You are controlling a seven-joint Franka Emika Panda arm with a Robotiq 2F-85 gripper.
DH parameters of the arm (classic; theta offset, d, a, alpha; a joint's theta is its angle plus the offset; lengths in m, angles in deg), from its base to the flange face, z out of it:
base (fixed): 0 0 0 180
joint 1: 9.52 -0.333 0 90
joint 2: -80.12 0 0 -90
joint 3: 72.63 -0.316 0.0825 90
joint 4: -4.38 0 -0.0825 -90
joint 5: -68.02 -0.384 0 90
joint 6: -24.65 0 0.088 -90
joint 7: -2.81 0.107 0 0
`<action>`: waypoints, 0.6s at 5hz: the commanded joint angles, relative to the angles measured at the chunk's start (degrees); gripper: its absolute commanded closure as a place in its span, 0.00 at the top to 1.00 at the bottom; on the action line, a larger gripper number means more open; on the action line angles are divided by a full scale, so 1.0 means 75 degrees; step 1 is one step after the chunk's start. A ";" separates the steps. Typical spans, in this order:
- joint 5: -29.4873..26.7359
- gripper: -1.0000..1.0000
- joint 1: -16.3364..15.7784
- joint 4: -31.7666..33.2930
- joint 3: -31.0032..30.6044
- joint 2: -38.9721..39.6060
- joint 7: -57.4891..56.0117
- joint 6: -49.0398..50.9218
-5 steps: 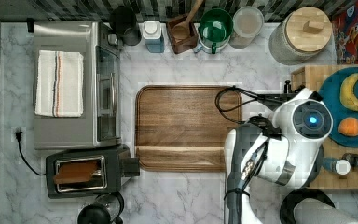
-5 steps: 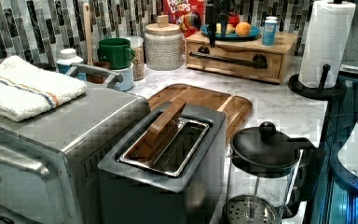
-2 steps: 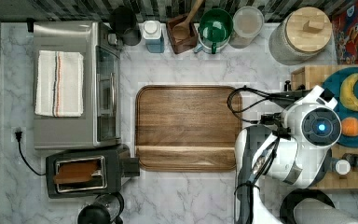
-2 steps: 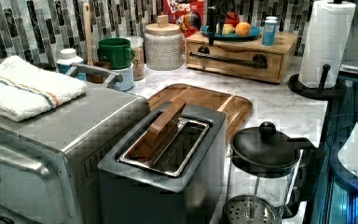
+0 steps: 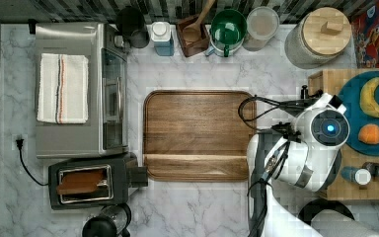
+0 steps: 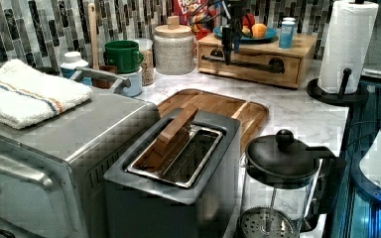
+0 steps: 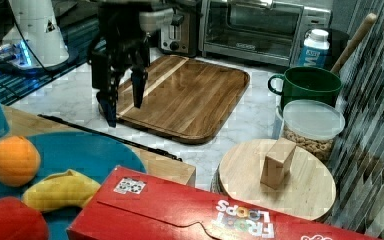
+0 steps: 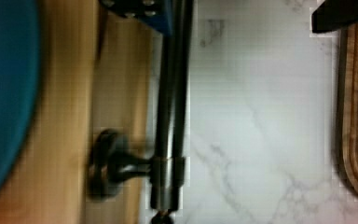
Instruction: Open the drawer.
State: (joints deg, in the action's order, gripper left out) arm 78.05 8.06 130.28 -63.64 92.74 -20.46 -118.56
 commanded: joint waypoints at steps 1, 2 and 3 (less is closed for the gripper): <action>0.0971 1.00 -0.0207 0.0225 0.0660 0.0103 0.1228 -0.1184; 0.0948 1.00 -0.0209 0.0336 0.0687 0.0003 0.1041 -0.1192; 0.0719 1.00 -0.0216 0.0229 0.0541 0.0086 0.0974 -0.0936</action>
State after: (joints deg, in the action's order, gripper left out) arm 82.75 7.85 132.96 -59.64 94.18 -15.48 -124.33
